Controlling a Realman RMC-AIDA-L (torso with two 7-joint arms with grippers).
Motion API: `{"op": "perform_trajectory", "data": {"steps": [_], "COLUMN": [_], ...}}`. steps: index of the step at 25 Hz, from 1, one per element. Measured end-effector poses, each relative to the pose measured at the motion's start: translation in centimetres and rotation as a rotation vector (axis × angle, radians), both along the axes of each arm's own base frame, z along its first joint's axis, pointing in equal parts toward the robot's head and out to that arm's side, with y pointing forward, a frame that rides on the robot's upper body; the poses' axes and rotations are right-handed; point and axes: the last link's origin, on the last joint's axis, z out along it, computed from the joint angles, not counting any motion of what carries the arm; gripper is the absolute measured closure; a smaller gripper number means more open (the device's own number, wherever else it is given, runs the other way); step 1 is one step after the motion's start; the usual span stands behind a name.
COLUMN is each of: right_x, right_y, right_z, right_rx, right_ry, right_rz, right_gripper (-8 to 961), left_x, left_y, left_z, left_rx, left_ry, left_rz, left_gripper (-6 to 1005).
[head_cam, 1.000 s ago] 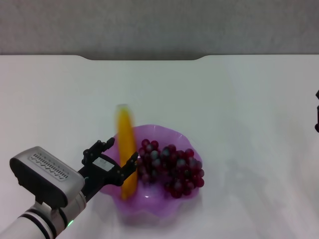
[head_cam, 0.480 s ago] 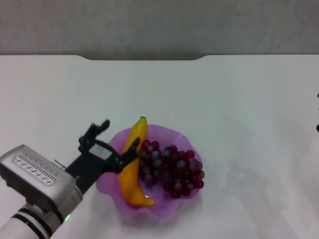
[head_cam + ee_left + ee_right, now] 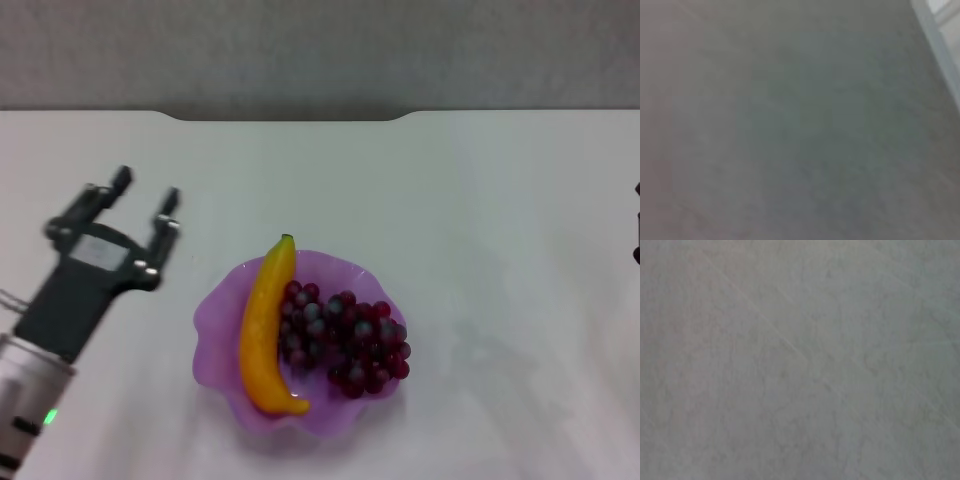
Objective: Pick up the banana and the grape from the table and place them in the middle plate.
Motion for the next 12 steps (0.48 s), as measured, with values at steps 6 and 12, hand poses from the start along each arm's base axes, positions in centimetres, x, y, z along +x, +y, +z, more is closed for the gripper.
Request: {"op": "perform_trajectory", "data": {"steps": [6,12], "right_x": [0.0,0.2], "right_y": [-0.1,-0.1], "right_z": [0.0,0.5], "right_rx": [0.003,0.028], "right_ry": [0.001,-0.006], "right_rz": [0.001,-0.006], "right_gripper": [953,953], "left_x": [-2.3,-4.5], "left_y": [0.3,0.2], "left_z": [2.7,4.0], "left_rx": [0.135,0.167], "left_ry": [-0.103,-0.218], "left_rz": [0.117,0.218], "left_gripper": [474,705]}}
